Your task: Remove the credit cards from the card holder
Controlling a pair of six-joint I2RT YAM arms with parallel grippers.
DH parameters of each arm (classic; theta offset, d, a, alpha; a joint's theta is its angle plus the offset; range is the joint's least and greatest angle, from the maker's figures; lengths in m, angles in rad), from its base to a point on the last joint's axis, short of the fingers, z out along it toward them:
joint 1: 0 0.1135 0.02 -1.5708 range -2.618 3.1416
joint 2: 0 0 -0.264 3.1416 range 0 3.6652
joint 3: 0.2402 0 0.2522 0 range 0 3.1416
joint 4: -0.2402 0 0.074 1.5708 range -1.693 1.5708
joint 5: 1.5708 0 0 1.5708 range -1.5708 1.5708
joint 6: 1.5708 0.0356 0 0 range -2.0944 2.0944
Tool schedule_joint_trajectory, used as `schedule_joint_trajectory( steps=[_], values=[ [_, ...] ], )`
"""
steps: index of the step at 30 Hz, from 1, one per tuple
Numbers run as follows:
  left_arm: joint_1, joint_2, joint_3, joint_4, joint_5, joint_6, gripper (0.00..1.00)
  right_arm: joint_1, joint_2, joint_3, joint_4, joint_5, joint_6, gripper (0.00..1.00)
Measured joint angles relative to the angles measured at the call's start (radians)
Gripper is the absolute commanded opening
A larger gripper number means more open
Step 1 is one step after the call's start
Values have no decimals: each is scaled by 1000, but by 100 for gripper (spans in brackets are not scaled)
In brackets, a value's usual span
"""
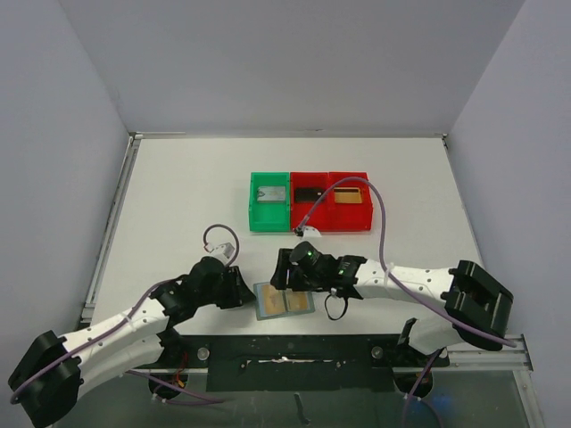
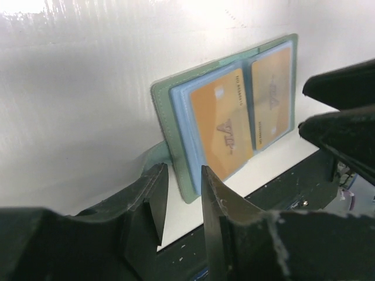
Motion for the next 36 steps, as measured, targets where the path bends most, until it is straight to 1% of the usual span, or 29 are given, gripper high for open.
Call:
schedule_joint_trajectory(
  steps=[2, 5, 7, 11, 13, 18, 24, 31, 36],
  values=[
    [-1, -34, 11, -27, -6, -6, 31, -18, -32, -33, 32, 0, 3, 62],
    [-3, -55, 30, -38, -5, -14, 31, -23, -59, -81, 91, -16, 11, 58],
    [-4, -56, 39, -35, 5, -21, 31, -22, -58, -93, 109, -20, 22, 58],
    [-9, -55, 42, -8, 31, -47, 32, -3, -58, -144, 178, 4, 91, 55],
    [-11, -42, 42, 18, 46, -58, 32, 6, -57, -174, 207, 6, 120, 54],
    [-11, 41, 58, 55, 69, -60, 33, 17, -35, -179, 214, 13, 164, 48],
    [-13, 78, 56, 101, 69, -62, 32, 21, -12, -201, 251, 0, 196, 45],
    [-13, 109, 26, 150, 70, -63, 24, 21, -9, -211, 267, -7, 198, 42],
    [-13, 157, -5, 183, 80, -71, 24, 22, 20, -224, 289, -34, 198, 38]
  ],
)
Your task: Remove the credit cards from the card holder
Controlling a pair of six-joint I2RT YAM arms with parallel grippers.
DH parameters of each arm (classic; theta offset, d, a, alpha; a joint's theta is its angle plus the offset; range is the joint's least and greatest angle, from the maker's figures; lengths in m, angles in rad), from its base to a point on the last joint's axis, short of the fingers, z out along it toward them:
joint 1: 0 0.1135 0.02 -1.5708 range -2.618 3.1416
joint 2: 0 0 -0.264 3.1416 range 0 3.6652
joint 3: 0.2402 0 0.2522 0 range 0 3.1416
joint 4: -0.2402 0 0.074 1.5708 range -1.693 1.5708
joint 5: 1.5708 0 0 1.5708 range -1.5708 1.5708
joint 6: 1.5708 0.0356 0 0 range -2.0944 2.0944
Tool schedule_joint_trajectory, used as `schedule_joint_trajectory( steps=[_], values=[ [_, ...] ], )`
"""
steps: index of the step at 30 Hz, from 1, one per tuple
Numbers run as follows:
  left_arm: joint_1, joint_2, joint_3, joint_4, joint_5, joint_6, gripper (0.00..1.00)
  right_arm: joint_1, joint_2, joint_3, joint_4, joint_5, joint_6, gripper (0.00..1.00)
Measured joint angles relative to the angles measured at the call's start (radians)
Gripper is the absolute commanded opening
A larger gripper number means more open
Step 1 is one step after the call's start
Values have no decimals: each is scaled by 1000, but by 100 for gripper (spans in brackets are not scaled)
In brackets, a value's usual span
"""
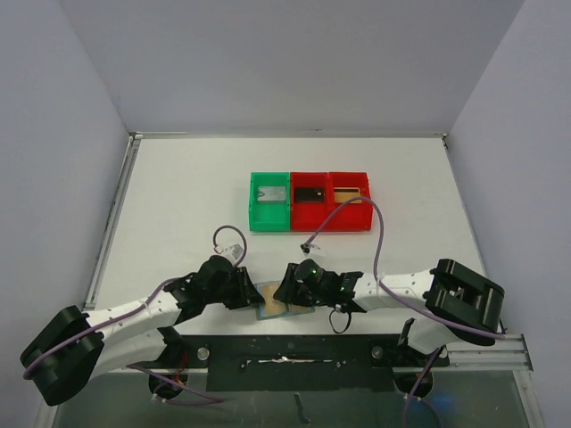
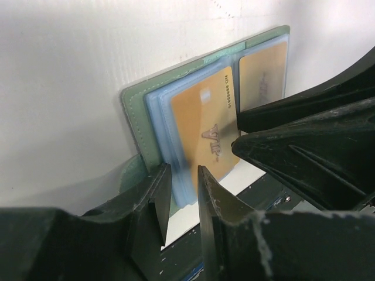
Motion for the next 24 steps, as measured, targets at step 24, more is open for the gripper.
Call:
schedule_joint_trajectory(
  steps=[24],
  values=[
    [-4, -18, -23, -21, -2, 10, 17, -30, -5, -134, 233, -93, 12, 0]
  ],
)
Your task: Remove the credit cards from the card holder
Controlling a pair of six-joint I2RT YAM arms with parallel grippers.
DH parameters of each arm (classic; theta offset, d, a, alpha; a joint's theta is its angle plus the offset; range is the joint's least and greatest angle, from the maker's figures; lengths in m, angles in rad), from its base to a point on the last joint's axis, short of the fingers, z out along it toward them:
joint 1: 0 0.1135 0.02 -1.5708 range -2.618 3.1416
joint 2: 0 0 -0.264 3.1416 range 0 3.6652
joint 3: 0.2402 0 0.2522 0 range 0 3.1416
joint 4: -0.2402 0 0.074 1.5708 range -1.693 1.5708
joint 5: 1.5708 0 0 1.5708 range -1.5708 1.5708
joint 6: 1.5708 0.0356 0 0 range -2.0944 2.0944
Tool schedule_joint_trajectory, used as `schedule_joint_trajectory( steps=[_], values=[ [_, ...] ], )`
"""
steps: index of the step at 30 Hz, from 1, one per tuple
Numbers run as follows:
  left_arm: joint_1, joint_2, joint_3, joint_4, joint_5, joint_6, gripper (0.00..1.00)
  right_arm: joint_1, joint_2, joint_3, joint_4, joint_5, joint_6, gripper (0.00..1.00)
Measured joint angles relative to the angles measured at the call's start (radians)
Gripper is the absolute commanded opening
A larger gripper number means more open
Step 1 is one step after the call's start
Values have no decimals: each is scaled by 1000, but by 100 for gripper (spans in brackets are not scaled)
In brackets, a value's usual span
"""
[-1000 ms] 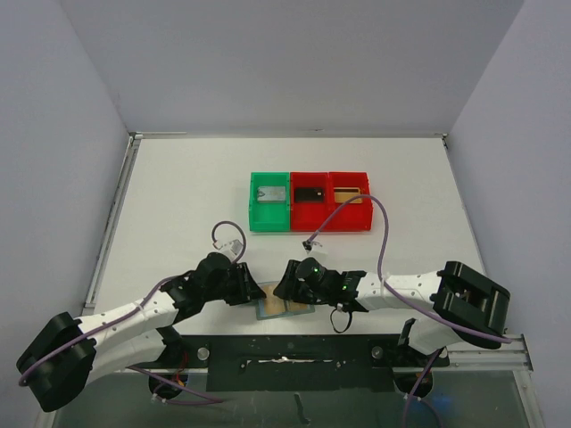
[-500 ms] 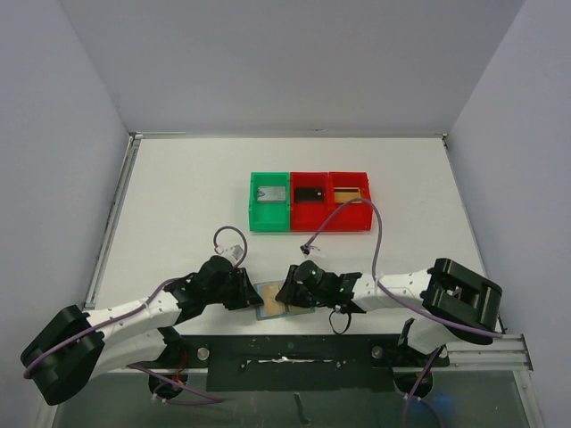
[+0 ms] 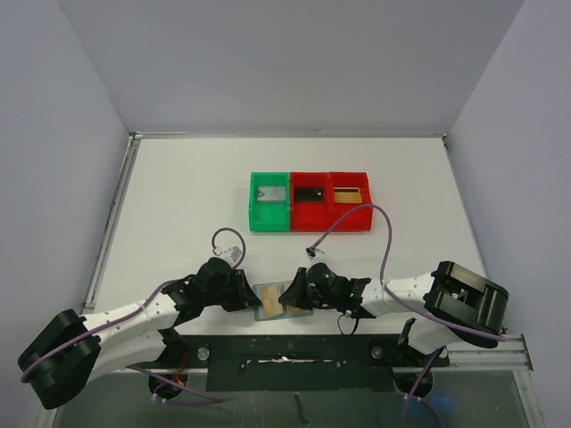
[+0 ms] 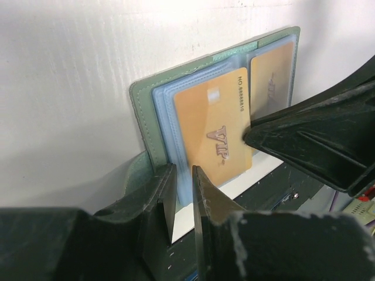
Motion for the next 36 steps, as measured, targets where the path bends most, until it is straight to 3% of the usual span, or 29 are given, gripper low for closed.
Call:
schedule_joint_trajectory(
  steps=[16, 28, 31, 36],
  values=[
    [0, -53, 0, -80, -40, 0, 17, -79, -139, -64, -26, -72, -47, 2],
    [0, -74, 93, -123, -46, 5, 31, -98, -150, -79, -27, -94, -50, 2],
    [0, -66, 128, -90, -30, 6, 31, -99, -126, -79, -1, -111, -49, 2],
    [-8, 7, 139, -3, 3, 5, 21, -99, -69, -79, 26, -124, -37, 3]
  ],
)
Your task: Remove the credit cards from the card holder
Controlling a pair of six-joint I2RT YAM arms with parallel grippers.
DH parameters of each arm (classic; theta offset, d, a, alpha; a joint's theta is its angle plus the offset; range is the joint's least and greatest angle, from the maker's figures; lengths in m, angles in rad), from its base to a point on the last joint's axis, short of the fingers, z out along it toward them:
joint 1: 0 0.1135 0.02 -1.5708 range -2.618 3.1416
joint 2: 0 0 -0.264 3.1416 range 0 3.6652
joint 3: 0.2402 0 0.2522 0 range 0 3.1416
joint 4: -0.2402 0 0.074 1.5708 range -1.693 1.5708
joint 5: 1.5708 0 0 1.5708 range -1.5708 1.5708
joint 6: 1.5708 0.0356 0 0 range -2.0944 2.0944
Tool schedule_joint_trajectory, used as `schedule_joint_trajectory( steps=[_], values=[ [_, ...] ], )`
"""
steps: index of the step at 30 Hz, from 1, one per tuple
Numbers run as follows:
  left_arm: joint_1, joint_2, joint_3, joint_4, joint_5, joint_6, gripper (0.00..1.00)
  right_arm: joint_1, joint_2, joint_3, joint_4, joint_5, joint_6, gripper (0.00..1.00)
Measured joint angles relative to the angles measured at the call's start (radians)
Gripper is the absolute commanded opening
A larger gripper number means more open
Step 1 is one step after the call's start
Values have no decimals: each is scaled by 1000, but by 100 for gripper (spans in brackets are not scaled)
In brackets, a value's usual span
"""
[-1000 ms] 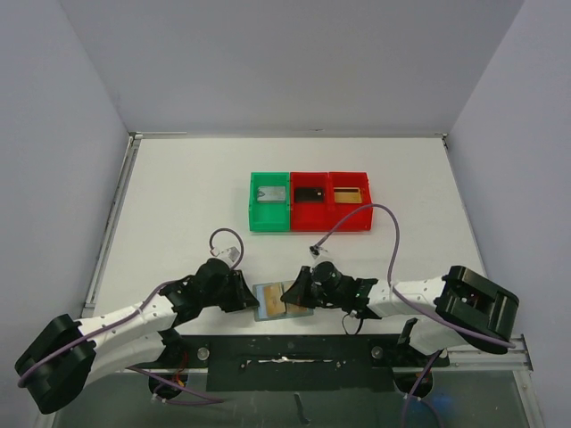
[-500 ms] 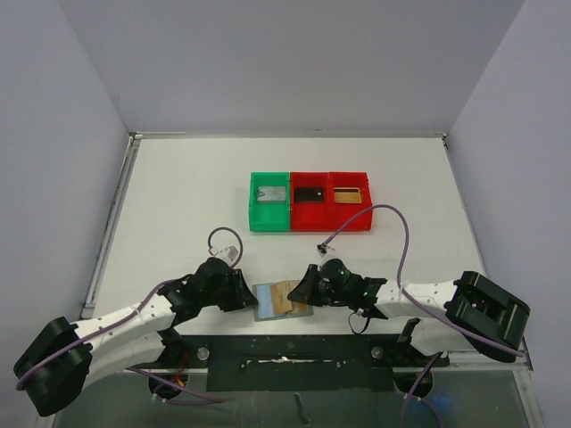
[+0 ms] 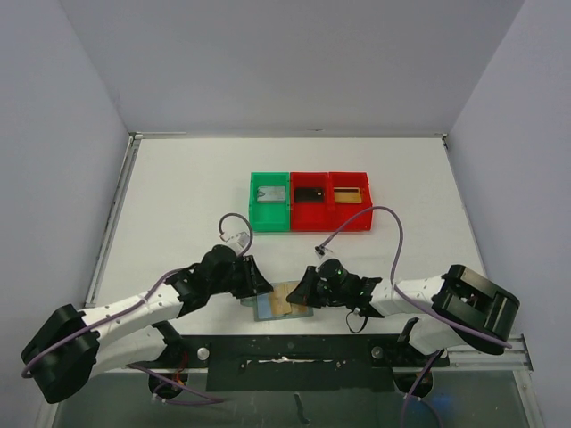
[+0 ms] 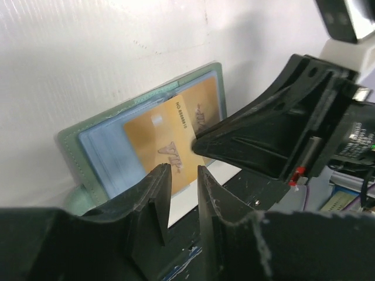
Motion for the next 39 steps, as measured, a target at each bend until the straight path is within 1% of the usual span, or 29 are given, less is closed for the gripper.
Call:
schedule_joint_trajectory(
  steps=[6, 9, 14, 16, 19, 23, 24, 28, 32, 35, 39],
  values=[
    [-19, 87, -29, 22, -5, -2, 16, 0, -3, 0, 17, -5, -2, 3],
    [-24, 115, -55, 16, -20, -2, 15, -5, -21, 0, 14, -5, -3, 4],
    [-29, 84, -93, 51, -26, -11, 15, -11, -56, -7, 19, -6, -8, 16],
    [-31, 69, -103, 53, -29, -11, 15, -18, -54, -19, 43, -22, -20, 16],
    [-31, 62, -106, 52, -32, -10, 15, -34, -23, -20, 72, -64, -39, 18],
    [-31, 61, -108, 53, -32, -10, 15, -44, 60, -10, 101, -108, -54, 19],
    [-31, 62, -108, 53, -32, -10, 15, -44, 76, -4, 114, -116, -54, 19],
    [-31, 64, -108, 55, -32, -10, 15, -45, 122, 24, 146, -132, -57, 2],
    [-31, 61, -108, 52, -34, -10, 15, -50, 120, 23, 175, -140, -50, 0],
    [-33, 40, -112, 37, -45, -10, 15, -58, 76, 7, 167, -132, -51, 0],
    [-33, -2, -122, 11, -57, -7, 21, -78, -9, -43, 157, -127, -53, 1]
  ],
)
